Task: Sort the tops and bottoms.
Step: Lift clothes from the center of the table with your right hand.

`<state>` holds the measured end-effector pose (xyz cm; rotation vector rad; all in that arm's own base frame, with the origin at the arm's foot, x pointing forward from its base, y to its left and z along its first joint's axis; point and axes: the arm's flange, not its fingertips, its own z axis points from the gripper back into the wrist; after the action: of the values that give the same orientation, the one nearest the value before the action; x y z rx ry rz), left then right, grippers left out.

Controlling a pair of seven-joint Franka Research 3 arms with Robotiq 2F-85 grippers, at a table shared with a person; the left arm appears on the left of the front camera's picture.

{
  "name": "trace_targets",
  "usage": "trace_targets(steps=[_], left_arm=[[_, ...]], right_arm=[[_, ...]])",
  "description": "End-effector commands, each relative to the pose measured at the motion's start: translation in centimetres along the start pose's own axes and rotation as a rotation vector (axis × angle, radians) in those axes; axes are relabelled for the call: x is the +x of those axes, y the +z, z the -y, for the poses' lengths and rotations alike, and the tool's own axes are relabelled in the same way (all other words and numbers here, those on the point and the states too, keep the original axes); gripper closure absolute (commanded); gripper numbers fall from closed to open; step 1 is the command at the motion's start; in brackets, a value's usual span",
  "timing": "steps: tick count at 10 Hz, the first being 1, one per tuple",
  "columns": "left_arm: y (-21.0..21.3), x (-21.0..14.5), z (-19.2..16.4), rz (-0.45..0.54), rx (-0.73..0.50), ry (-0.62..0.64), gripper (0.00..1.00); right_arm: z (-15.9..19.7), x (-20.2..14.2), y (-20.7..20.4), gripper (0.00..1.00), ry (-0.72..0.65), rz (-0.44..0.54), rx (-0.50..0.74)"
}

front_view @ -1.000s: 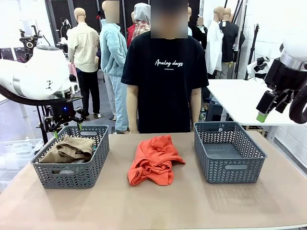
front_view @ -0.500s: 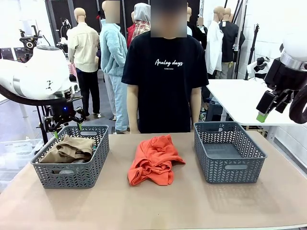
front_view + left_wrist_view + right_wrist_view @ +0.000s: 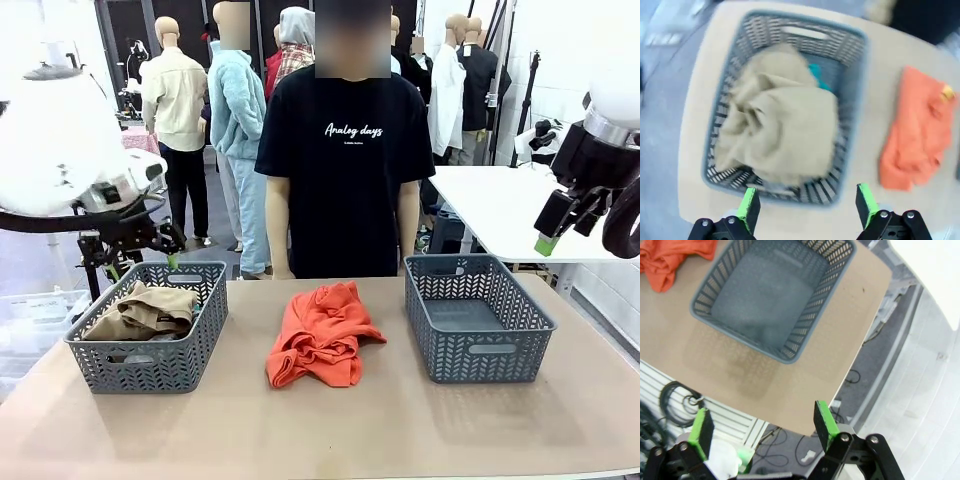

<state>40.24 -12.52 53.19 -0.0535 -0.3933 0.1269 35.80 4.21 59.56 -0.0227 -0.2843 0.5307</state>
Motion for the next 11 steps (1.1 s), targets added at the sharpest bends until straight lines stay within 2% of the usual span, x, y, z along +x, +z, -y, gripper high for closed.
trace_targets(steps=[1, 2, 4, 6, 7, 10, 11], left_arm=[[4.2, -4.0, -0.4, -0.059, -0.182, -0.259, 0.00], [5.6, -6.2, 0.5, -0.003, -0.255, -0.412, 0.00], [6.1, -8.3, 2.4, 0.037, -0.375, -0.521, 0.00], [2.8, -9.2, 5.4, 0.056, -0.344, -0.530, 0.00], [1.2, -9.5, 5.9, 0.028, -0.321, -0.553, 0.00], [1.3, -9.7, 4.8, 0.045, -0.274, -0.510, 0.00], [0.8, -10.0, 6.1, 0.011, -0.307, -0.542, 0.00]], right_arm=[[0.0, 0.0, 0.0, 0.00, -0.007, -0.011, -0.007], [0.0, 0.0, 0.0, 0.00, -0.007, -0.011, -0.007], [0.0, 0.0, 0.0, 0.00, -0.007, -0.011, -0.007], [0.0, 0.0, 0.0, 0.00, -0.007, -0.011, -0.007], [0.0, 0.0, 0.0, 0.00, -0.007, -0.011, -0.007], [0.0, 0.0, 0.0, 0.00, -0.007, -0.011, -0.007], [0.0, 0.0, 0.0, 0.00, -0.007, -0.011, -0.007]])
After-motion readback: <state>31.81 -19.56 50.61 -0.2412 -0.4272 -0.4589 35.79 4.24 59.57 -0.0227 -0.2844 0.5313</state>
